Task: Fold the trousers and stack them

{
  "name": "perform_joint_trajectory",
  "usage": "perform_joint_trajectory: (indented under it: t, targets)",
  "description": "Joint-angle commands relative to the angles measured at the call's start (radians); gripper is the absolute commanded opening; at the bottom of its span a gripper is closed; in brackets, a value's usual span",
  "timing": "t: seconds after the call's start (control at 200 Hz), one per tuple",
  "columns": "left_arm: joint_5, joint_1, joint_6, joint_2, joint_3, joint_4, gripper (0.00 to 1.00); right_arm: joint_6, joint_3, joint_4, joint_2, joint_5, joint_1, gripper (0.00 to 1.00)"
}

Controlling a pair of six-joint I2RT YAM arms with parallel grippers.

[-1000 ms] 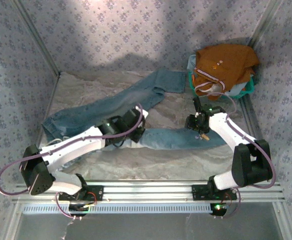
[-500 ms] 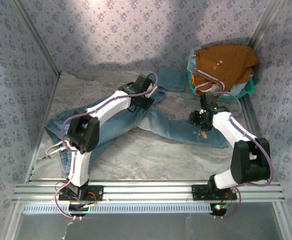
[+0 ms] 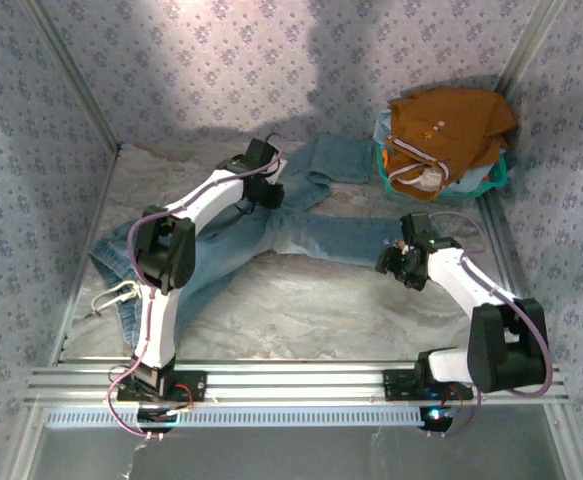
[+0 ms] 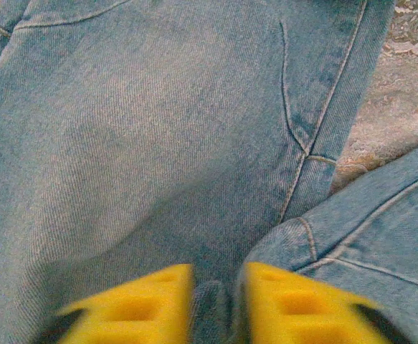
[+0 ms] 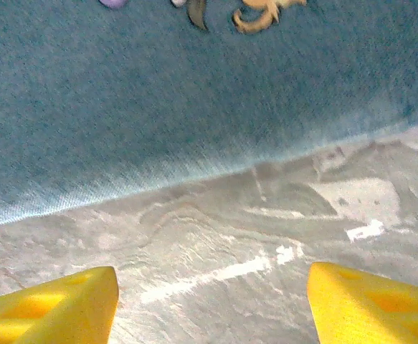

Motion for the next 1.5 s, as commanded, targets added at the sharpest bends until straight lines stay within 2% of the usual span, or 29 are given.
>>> perform_joint_trajectory:
  t: [0.0, 0.135, 0.235, 0.335, 0.42, 0.48, 0.61, 0.675, 0.735, 0.834, 0.919, 1.104, 1.179, 1.249, 1.329, 1.364, 1.494]
  targets:
    - [0.033, 0.025, -0.039, 0.001, 0.020, -0.007, 0.47, 0.026, -0.003, -0.007, 0.009, 0.001, -0.013, 0.73]
    - [0.058, 0.028, -0.073, -0.092, -0.026, -0.006, 0.68, 0.048, 0.027, 0.072, 0.075, -0.029, -0.043, 0.74]
    - [0.036, 0.018, -0.139, -0.241, -0.137, 0.005, 0.76, 0.081, 0.058, 0.129, 0.146, -0.030, -0.066, 0.75]
    - [-0.062, -0.016, -0.219, -0.420, -0.315, 0.008, 0.81, 0.116, 0.082, 0.163, 0.215, -0.062, -0.092, 0.73]
    - [-0.211, -0.079, -0.303, -0.564, -0.474, -0.027, 0.81, 0.126, 0.081, 0.196, 0.222, -0.072, -0.101, 0.71]
    - [-0.273, -0.137, -0.353, -0.657, -0.585, -0.035, 0.79, 0.121, 0.083, 0.198, 0.220, -0.065, -0.101, 0.71]
    - [-0.363, -0.290, -0.471, -0.760, -0.753, -0.041, 0.62, 0.112, 0.088, 0.197, 0.225, -0.063, -0.113, 0.69]
    - [-0.402, -0.361, -0.515, -0.748, -0.797, -0.040, 0.47, 0.105, 0.097, 0.191, 0.233, -0.066, -0.117, 0.68]
    - [-0.433, -0.382, -0.540, -0.713, -0.834, -0.025, 0.39, 0.099, 0.105, 0.188, 0.239, -0.075, -0.120, 0.67]
    - [-0.535, -0.379, -0.528, -0.634, -0.845, -0.014, 0.35, 0.097, 0.111, 0.189, 0.241, -0.099, -0.122, 0.66]
    - [-0.576, -0.354, -0.473, -0.546, -0.806, -0.012, 0.38, 0.093, 0.116, 0.184, 0.236, -0.107, -0.122, 0.66]
    - [-0.594, -0.219, -0.426, -0.376, -0.737, 0.022, 0.47, 0.085, 0.107, 0.183, 0.218, -0.115, -0.126, 0.67]
    - [-0.640, -0.215, -0.421, -0.349, -0.730, 0.044, 0.52, 0.082, 0.096, 0.191, 0.209, -0.120, -0.126, 0.67]
    - [-0.626, -0.213, -0.408, -0.340, -0.730, 0.071, 0.58, 0.076, 0.091, 0.191, 0.210, -0.124, -0.128, 0.67]
    - [-0.633, -0.209, -0.395, -0.309, -0.723, 0.086, 0.59, 0.071, 0.088, 0.196, 0.219, -0.125, -0.132, 0.67]
    - [-0.628, -0.200, -0.396, -0.289, -0.718, 0.087, 0.57, 0.072, 0.086, 0.200, 0.223, -0.127, -0.137, 0.67]
    - [-0.608, -0.191, -0.380, -0.262, -0.733, 0.113, 0.32, 0.072, 0.091, 0.214, 0.239, -0.139, -0.154, 0.66]
